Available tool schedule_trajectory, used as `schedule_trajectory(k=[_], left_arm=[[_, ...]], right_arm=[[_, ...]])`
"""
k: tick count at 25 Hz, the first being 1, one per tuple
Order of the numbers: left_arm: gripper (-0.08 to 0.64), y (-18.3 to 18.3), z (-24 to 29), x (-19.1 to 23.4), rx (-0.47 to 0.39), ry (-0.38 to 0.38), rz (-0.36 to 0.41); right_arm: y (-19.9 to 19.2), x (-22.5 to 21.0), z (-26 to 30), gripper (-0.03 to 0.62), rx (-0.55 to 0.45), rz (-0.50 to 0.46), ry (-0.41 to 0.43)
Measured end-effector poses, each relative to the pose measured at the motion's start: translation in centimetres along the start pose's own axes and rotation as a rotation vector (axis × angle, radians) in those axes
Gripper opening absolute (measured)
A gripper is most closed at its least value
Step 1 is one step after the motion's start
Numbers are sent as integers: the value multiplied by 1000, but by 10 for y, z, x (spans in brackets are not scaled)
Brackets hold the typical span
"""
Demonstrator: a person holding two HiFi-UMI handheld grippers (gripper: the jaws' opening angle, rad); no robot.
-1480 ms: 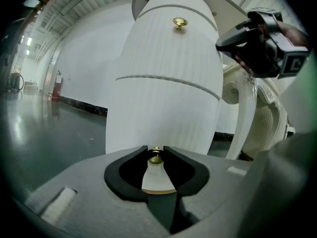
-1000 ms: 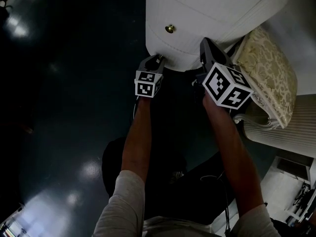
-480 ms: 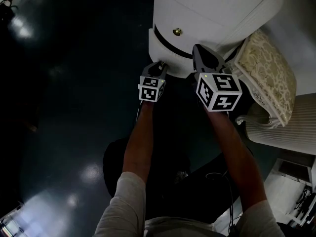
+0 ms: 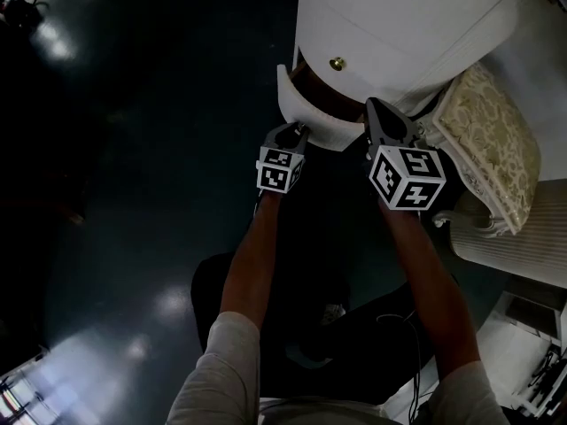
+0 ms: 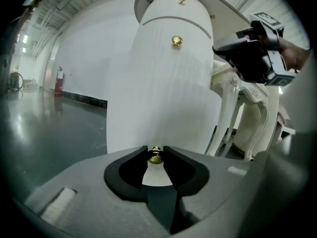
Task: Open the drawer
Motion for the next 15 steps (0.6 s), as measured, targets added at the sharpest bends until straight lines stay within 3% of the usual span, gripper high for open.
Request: schedule_trajectory(k=[8,15], left_arm=[[100,-2,-10,2,15,-8,1],[100,-1,-17,5,32,-10,4]], right_arm=[[9,6,-5,15,12,-38,-17],[22,3,-29,15,1,8,-78]])
Point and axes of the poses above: the fingertips, and each gripper's own axes: z forward along the fingers, x to its left, y out of its top, the point moved 8 cm from there along -z, backward along the fingers, and after that the axes turned 11 degrees about -z, right-handed, at the moved point
